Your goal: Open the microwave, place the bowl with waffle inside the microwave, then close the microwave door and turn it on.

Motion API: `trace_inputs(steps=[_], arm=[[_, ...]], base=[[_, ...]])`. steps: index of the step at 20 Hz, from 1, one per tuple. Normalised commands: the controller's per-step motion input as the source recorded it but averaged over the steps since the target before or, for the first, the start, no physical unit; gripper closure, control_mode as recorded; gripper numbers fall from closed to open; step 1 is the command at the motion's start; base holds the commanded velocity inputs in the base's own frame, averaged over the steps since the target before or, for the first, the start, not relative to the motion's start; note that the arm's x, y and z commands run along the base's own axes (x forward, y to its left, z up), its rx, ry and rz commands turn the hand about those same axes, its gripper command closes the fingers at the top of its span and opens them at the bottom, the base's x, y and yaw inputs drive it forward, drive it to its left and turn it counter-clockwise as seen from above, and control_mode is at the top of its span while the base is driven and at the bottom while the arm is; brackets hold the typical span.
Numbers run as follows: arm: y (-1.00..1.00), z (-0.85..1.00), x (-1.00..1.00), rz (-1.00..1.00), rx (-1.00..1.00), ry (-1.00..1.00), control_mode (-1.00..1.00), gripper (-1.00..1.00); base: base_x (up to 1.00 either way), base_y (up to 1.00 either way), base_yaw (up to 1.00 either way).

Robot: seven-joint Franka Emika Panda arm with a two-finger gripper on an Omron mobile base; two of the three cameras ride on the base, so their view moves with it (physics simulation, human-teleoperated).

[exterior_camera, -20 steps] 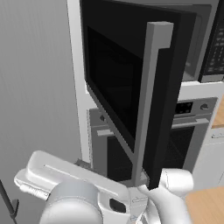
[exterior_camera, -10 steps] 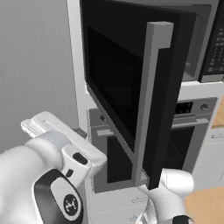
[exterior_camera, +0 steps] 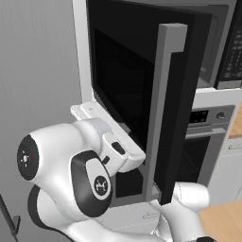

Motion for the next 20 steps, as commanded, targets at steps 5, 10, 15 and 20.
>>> trace_inputs(steps=[5, 10, 15, 20], arm=[[-1.0, 0.06, -0.16, 0.0, 0.0, -0.08, -1.0, 1.0], [-1.0, 0.01, 0.53, 0.01, 0.05, -0.05, -1.0, 1.0], [-0.86, 0.23, 1.0, 0.24, 0.34, 0.0, -1.0, 1.0], [-0.57, 0.34, 1.0, 0.38, 0.35, -0.1, -1.0, 1.0]], base=[[0.0, 0.0, 0.0], [0.0, 0.0, 0.0], [0.0, 0.0, 0.0], [0.0, 0.0, 0.0]])
